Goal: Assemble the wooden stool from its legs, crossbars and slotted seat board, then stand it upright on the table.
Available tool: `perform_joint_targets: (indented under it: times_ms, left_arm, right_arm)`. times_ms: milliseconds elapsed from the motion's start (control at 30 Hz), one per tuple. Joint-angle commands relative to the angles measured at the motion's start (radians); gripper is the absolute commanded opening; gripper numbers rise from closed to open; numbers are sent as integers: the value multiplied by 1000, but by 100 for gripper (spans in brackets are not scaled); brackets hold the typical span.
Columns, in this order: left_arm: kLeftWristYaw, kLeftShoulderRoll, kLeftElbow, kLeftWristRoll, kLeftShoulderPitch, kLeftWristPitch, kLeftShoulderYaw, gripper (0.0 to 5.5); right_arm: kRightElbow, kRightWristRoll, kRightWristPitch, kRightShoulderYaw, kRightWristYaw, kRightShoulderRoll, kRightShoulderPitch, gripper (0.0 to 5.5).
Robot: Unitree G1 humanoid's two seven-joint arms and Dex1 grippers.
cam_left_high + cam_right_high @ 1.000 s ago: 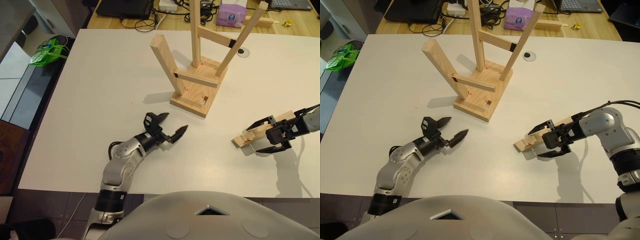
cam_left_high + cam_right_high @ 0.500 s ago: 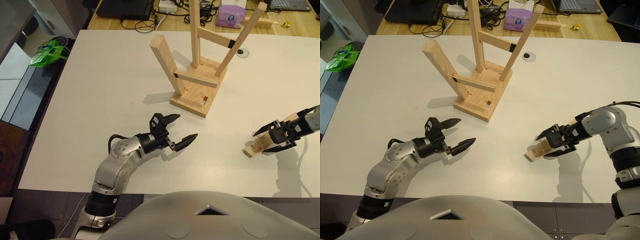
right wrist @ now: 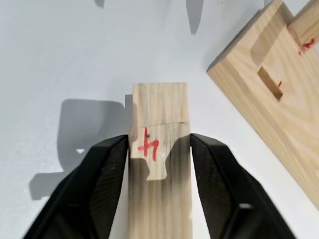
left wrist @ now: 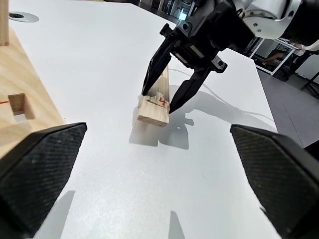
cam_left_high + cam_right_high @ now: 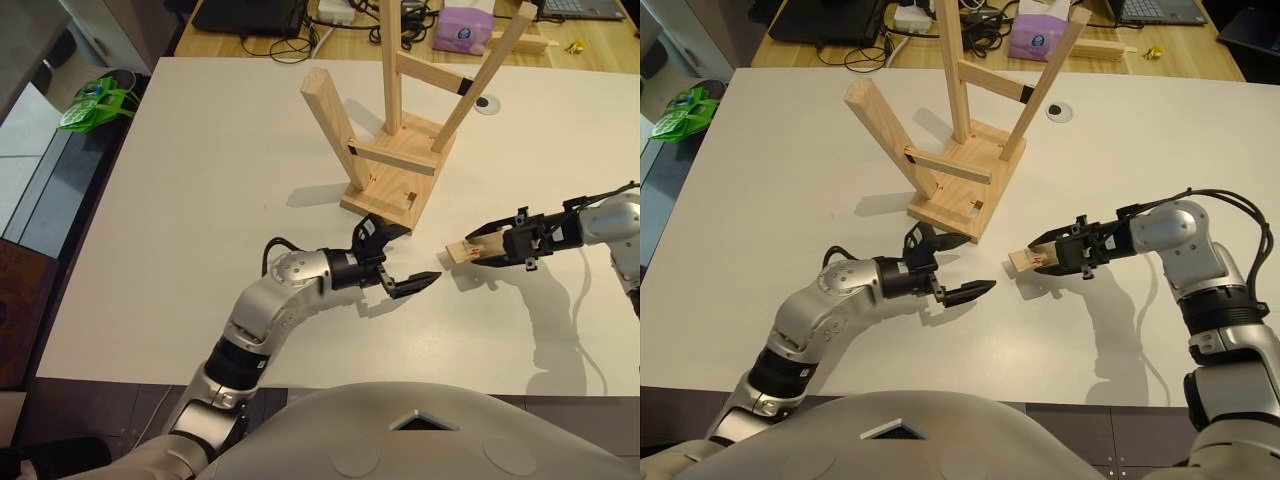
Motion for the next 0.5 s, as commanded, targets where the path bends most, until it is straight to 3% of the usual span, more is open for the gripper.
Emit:
perform_joint_targets:
  times_ms: [33,367,500]
  left_arm:
    - [-15,-27,53,27,-61,-5,-45,540]
    - [61,-69,225,214,-142,-161,-95,540]
    - [80,-105,275,254,-142,-223,-101,483]
  right_arm:
    - [-21,-5,25,4,-21,57,-43,205]
    - [-68,-12,67,11,-33,112,-37,204]
    - [-76,-9,75,9,-33,117,-38,204]
